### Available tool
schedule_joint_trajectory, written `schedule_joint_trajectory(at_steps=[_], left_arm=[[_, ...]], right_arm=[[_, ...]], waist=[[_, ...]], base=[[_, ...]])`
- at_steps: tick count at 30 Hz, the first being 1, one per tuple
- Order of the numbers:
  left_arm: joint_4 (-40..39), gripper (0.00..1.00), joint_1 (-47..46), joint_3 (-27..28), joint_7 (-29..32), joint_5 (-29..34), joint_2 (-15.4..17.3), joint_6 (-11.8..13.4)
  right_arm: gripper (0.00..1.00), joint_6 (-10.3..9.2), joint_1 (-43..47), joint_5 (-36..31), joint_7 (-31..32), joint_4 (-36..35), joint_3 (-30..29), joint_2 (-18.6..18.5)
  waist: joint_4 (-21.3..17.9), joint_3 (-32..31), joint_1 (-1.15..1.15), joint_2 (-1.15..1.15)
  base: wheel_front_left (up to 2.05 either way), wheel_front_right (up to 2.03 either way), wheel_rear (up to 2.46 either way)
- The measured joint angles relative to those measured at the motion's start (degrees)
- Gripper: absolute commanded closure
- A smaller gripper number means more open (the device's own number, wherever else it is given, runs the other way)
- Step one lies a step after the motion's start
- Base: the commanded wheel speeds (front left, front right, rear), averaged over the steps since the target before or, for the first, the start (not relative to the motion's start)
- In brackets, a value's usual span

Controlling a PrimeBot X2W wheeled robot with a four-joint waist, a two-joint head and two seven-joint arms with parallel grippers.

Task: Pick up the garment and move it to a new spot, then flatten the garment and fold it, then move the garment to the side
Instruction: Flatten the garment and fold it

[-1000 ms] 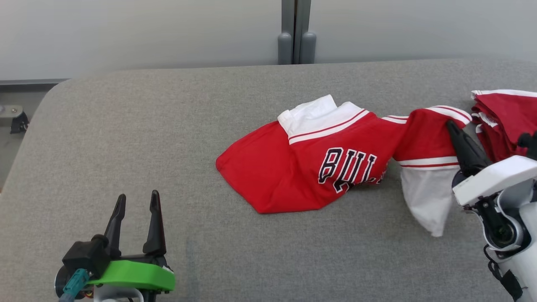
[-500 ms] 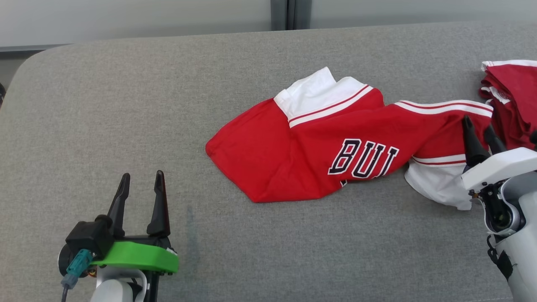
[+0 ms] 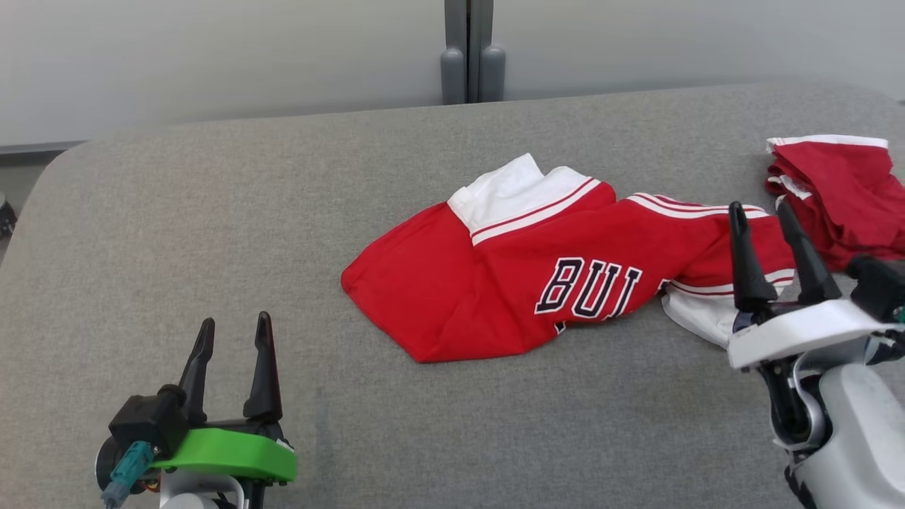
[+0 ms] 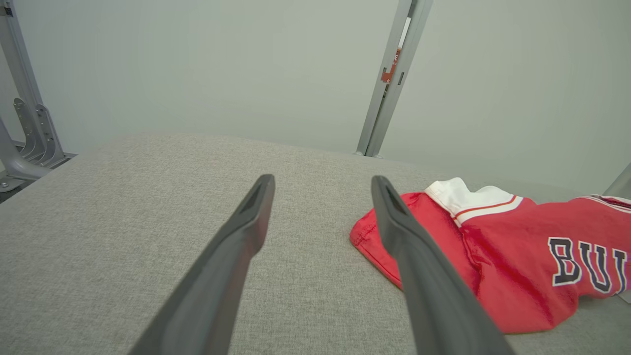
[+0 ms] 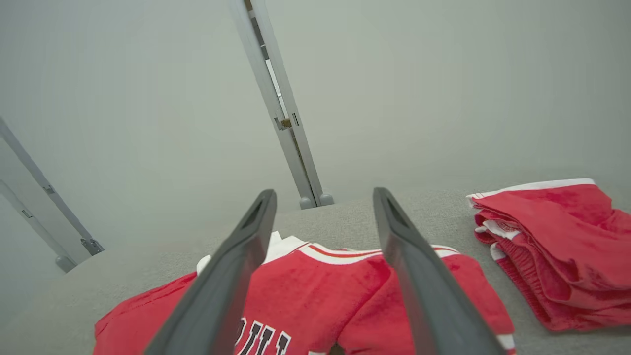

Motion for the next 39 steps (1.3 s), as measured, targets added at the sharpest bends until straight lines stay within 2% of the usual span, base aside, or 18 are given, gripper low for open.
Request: schedule_joint_trajectory(at_steps=[5,8,17,21,24,27,31,33,36,39], left_arm=[[-0.2,0.00,0.9,0.0,0.0,0.0,0.0,0.0],[-0.1,0.00,1.2,-0.2,0.0,0.0,0.0,0.0],[1.1,0.00,1.0,-1.9,0.0,0.5,0.0,-0.2],[4.5,0.00,-1.7,-6.4,5.5,-0.8,1.3,-0.2],[6.0,0.00,-6.4,-11.2,13.2,-4.2,4.0,-0.2],[6.3,0.00,-10.9,-15.9,21.4,-10.2,7.4,-0.3],[7.9,0.00,-18.5,-20.1,31.8,-16.5,14.6,-0.3],[7.9,0.00,-20.8,-24.6,36.7,-19.0,18.2,-0.3],[3.0,0.00,-23.7,-32.5,42.4,-28.7,22.8,-0.3],[-1.5,0.00,-25.6,-39.2,47.1,-34.6,28.5,-0.3]], right_arm=[[0.00,0.00,6.1,-2.3,-0.1,-4.8,2.7,4.9],[0.00,0.00,7.8,-3.7,-0.1,-4.8,4.1,5.3],[0.00,0.00,8.0,-5.8,-0.1,-4.9,3.0,6.4],[0.00,0.00,7.7,-6.7,-0.1,-5.1,1.7,5.9],[0.00,0.00,6.9,-7.3,-0.1,-5.5,1.2,5.9],[0.00,0.00,6.2,-7.4,-0.1,-5.8,0.7,6.0],[0.00,0.00,4.9,-7.7,-0.1,-6.2,0.7,6.8],[0.00,0.00,4.2,-7.7,-0.1,-6.5,0.8,7.4],[0.00,0.00,3.0,-7.8,-0.1,-7.1,0.5,8.2],[0.00,0.00,2.9,-7.8,-0.1,-7.2,-0.3,8.7]], waist=[[-1.0,-1.9,0.00,0.00],[-1.5,-2.4,0.00,0.00],[-1.9,-2.4,0.00,0.00],[-2.0,-2.0,0.00,0.00],[-2.3,-1.4,0.00,0.00],[-3.0,-0.6,0.00,0.00],[-4.4,1.0,0.00,0.00],[-5.3,1.8,0.00,0.00],[-7.1,3.3,0.00,0.00],[-9.0,4.7,0.00,0.00]], base=[[0.00,0.00,0.00],[0.00,0.00,0.00],[0.00,0.00,0.00],[0.00,0.00,0.00],[0.00,0.00,0.00],[0.00,0.00,0.00],[0.00,0.00,0.00],[0.00,0.00,0.00],[0.00,0.00,0.00],[0.00,0.00,0.00]])
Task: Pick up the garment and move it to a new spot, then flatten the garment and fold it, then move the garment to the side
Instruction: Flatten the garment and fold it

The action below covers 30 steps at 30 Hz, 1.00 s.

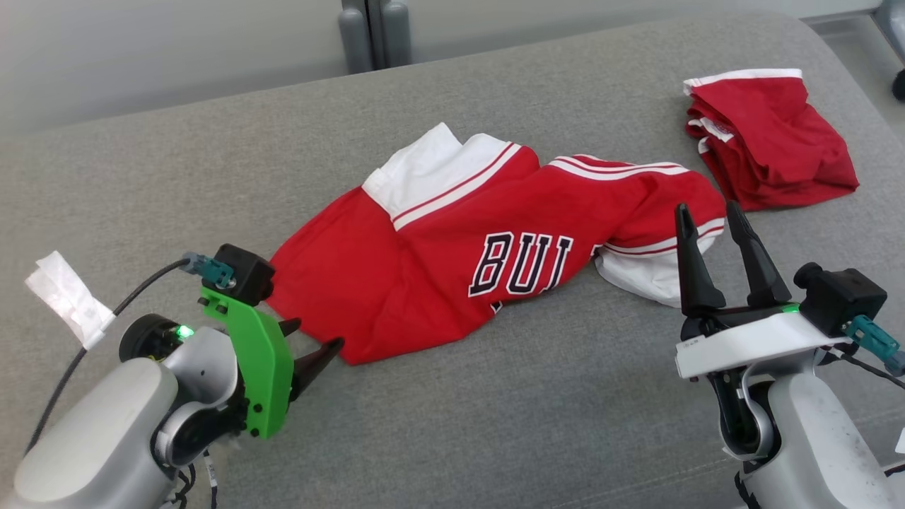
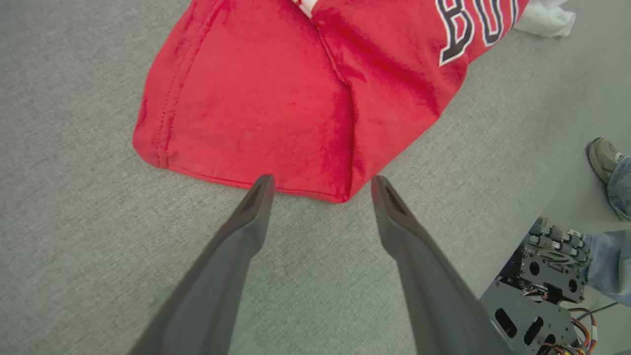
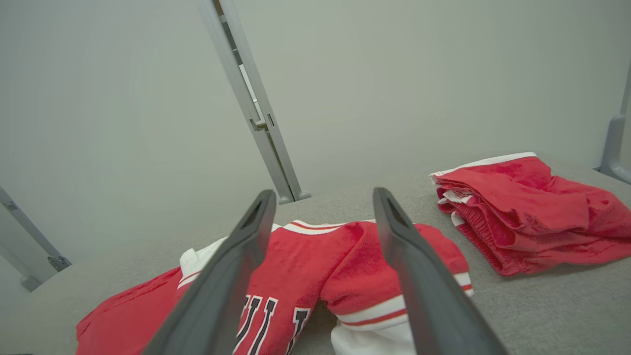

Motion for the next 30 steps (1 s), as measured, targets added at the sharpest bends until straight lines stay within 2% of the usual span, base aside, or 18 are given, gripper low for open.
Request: schedule_joint_trajectory(at_steps=[3,5,13,16,18,19,25,30], left_arm=[[-1.9,0.00,-2.1,-3.7,2.1,-3.3,3.9,0.0],[-2.1,0.00,-3.7,-5.8,2.7,-4.2,5.2,0.0],[-1.3,0.00,-7.9,-11.8,2.7,-11.9,5.4,0.0],[-0.1,0.00,-9.4,-13.8,2.7,-12.4,5.6,0.0],[0.7,0.64,-9.9,-14.6,2.5,-13.7,5.6,0.0],[1.0,1.00,-10.1,-15.1,2.5,-14.8,5.6,0.0],[-2.4,1.00,-12.7,-14.9,1.6,-20.4,7.4,0.0],[-11.5,1.00,-16.1,-11.6,2.1,-26.6,9.6,0.0]], right_arm=[[0.00,0.00,-0.3,0.0,0.0,0.0,-0.1,0.6],[0.00,0.00,-0.7,0.0,0.0,-0.1,-0.1,0.8],[0.00,0.00,-2.2,0.0,0.0,-0.2,0.1,2.1],[0.00,0.00,-2.4,0.0,0.0,0.0,-0.2,2.3],[0.00,0.00,-2.7,0.0,0.0,0.2,-0.2,2.5],[0.00,0.00,-2.8,0.0,0.0,0.3,-0.2,2.6],[0.00,0.00,-2.8,-0.4,0.0,0.4,-0.7,2.6],[0.00,0.00,-2.0,-0.9,0.0,0.9,-1.5,2.1]], waist=[[-1.8,1.4,0.00,0.00],[-2.9,2.2,0.00,0.00],[-6.8,5.4,0.00,0.00],[-7.7,6.3,0.00,0.00],[-8.2,6.7,0.00,0.00],[-8.4,6.9,0.00,0.00],[-8.4,6.6,0.00,0.00],[-7.3,5.4,0.00,0.00]], base=[[0.00,0.00,0.00],[0.00,0.00,0.00],[0.00,0.00,0.00],[0.00,0.00,0.00],[0.00,0.00,0.00],[0.00,0.00,0.00],[0.00,0.00,0.00],[0.00,0.00,0.00]])
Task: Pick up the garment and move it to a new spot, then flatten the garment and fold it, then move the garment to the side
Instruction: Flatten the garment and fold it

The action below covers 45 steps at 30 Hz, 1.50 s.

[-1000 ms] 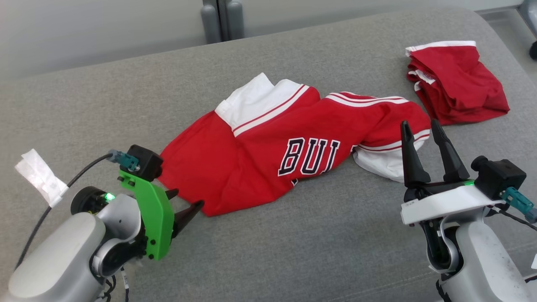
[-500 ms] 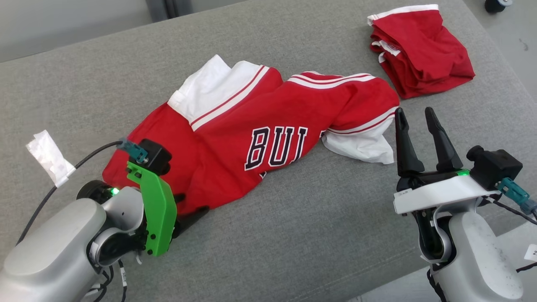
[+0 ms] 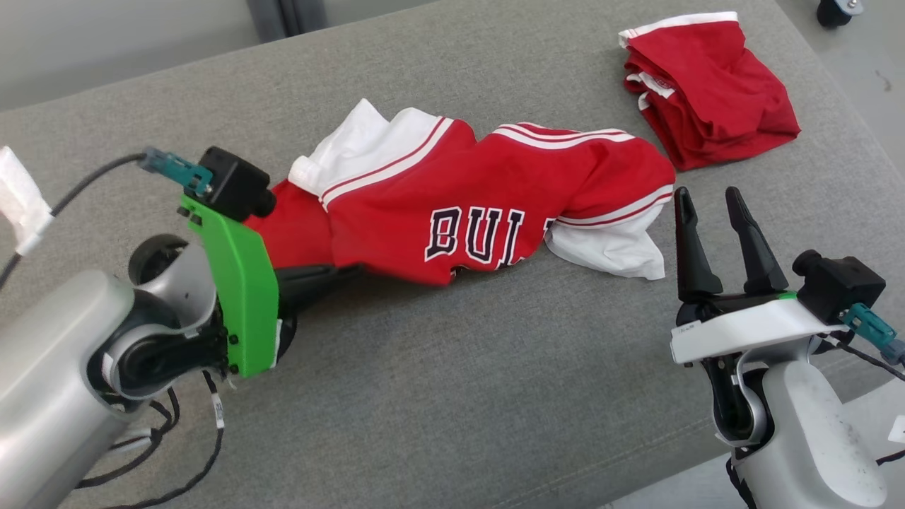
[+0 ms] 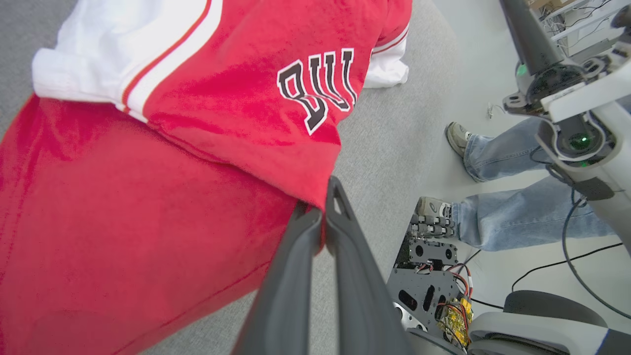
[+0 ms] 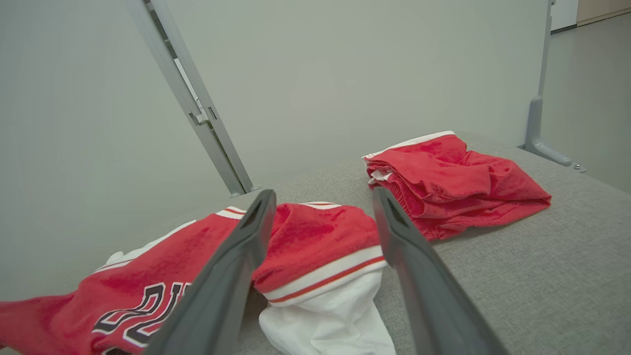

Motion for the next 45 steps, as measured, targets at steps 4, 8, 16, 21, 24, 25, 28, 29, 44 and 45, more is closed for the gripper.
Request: schedule_joint_trajectory(at_steps=[4,8,16,21,24,25,28,29,44,45], left_arm=[[-5.2,1.00,-1.9,3.8,-0.3,-4.0,2.0,0.0],[-7.3,1.00,-3.8,7.9,-1.3,-7.4,3.2,1.0],[7.7,1.00,-4.5,9.2,-3.4,-3.8,6.8,2.4],[22.0,1.00,-6.8,8.4,-9.7,4.9,7.5,1.8],[29.2,0.56,-9.0,7.6,-13.9,9.6,7.1,1.4],[31.1,0.11,-9.5,7.1,-15.2,11.3,6.8,1.3],[37.5,0.00,-11.0,6.4,-20.8,15.1,4.5,1.3],[38.9,0.00,-11.4,6.5,-22.3,15.4,3.8,1.2],[36.0,0.00,-10.9,0.4,-39.2,21.8,-0.1,0.9],[35.0,0.00,-9.8,0.8,-41.4,21.9,-0.2,2.1]], right_arm=[[0.00,0.00,0.1,-0.1,0.0,0.2,0.2,0.0],[0.00,0.00,0.2,-0.1,0.0,0.2,0.3,-0.3],[0.00,0.00,-0.2,0.3,0.0,0.3,0.8,-0.8],[0.00,0.00,-1.1,0.4,0.0,0.2,0.7,-1.2],[0.00,0.00,-1.5,0.4,0.0,0.0,0.6,-1.4],[0.00,0.00,-1.7,0.4,0.0,0.0,0.6,-1.4],[0.00,0.00,-2.1,0.4,0.0,0.2,0.9,-1.3],[0.00,0.00,-2.1,0.4,0.0,0.3,1.1,-1.2],[0.00,0.00,0.5,0.1,0.0,2.6,2.2,-2.0],[0.00,0.00,0.9,0.1,0.0,2.7,2.2,-2.2]], waist=[[0.8,-1.1,0.00,0.00],[1.5,-1.9,0.00,0.00],[0.5,-0.4,0.00,0.00],[-0.6,1.4,0.00,0.00],[-1.1,2.6,0.00,0.00],[-1.2,3.0,0.00,0.00],[-1.4,4.1,0.00,0.00],[-1.3,4.3,0.00,0.00],[3.1,-1.5,0.00,0.00],[3.6,-2.2,0.00,0.00]], base=[[0.00,0.00,0.00],[0.00,0.00,0.00],[0.00,0.00,0.00],[0.00,0.00,0.00],[0.00,0.00,0.00],[0.00,0.00,0.00],[0.00,0.00,0.00],[0.00,0.00,0.00],[0.00,0.00,0.00],[0.00,0.00,0.00]])
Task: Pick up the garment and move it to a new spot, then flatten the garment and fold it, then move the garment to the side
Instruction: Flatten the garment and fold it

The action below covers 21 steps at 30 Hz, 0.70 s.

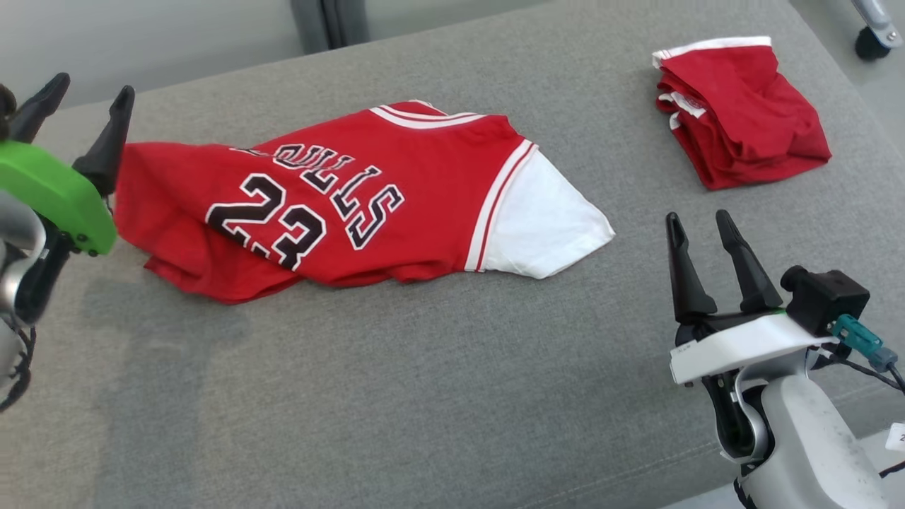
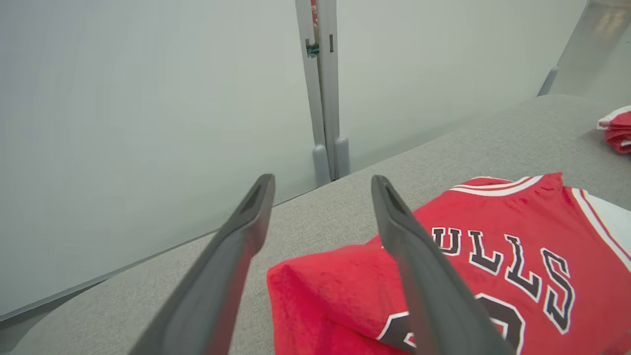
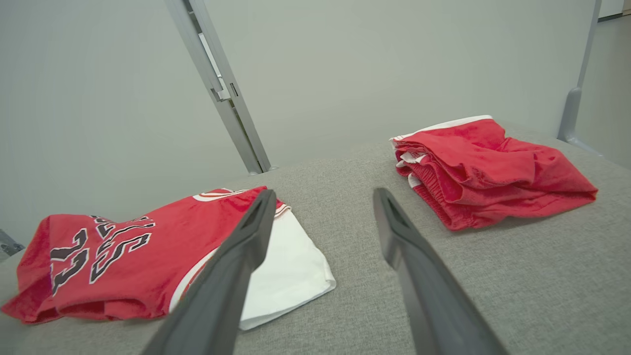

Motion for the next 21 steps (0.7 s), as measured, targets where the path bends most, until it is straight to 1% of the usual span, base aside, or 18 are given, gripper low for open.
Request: schedule_joint_trajectory(at_steps=[1,3,7,9,11,13,16,18,21], left_arm=[[-1.0,0.00,1.0,0.3,-1.6,0.1,-0.1,1.2],[-4.1,0.00,4.2,1.4,-4.9,0.1,-0.4,4.5],[-11.1,0.00,11.7,3.2,-7.3,1.1,-0.2,10.7],[-14.7,0.00,16.0,5.1,-7.6,1.1,-0.3,13.0],[-19.3,0.00,20.4,9.3,-7.7,2.1,-1.2,15.4],[-24.3,0.00,25.5,14.4,-7.8,4.5,-3.4,17.5],[-28.9,0.00,33.9,19.9,-7.8,9.1,-7.3,18.9],[-30.2,0.00,38.0,23.7,-7.8,11.4,-10.1,18.7],[-30.6,0.00,42.8,28.0,-7.8,15.2,-13.5,17.3]], right_arm=[[0.00,0.00,0.4,0.0,0.0,0.1,0.0,-0.1],[0.00,0.00,1.5,0.0,0.0,0.2,0.1,-0.3],[0.00,0.00,2.7,0.0,0.0,0.4,0.4,-0.6],[0.00,0.00,3.1,0.0,0.0,0.5,0.7,-0.9],[0.00,0.00,3.2,0.0,0.0,0.5,0.9,-1.3],[0.00,0.00,3.6,0.0,0.0,0.6,1.2,-1.7],[0.00,0.00,4.0,-0.1,0.0,0.7,0.8,-2.1],[0.00,0.00,4.1,-0.2,0.0,0.7,0.8,-2.2],[0.00,0.00,4.1,-0.2,0.0,0.8,1.0,-2.4]], waist=[[0.4,-0.6,0.00,0.00],[1.5,-1.9,0.00,0.00],[4.0,-3.9,0.00,0.00],[5.1,-4.7,0.00,0.00],[6.3,-5.3,0.00,0.00],[7.5,-5.8,0.00,0.00],[9.0,-6.4,0.00,0.00],[10.0,-6.7,0.00,0.00],[11.2,-7.1,0.00,0.00]], base=[[0.00,0.00,0.00],[0.00,0.00,0.00],[0.00,0.00,0.00],[0.00,0.00,0.00],[0.00,0.00,0.00],[0.00,0.00,0.00],[0.00,0.00,0.00],[0.00,0.00,0.00],[0.00,0.00,0.00]])
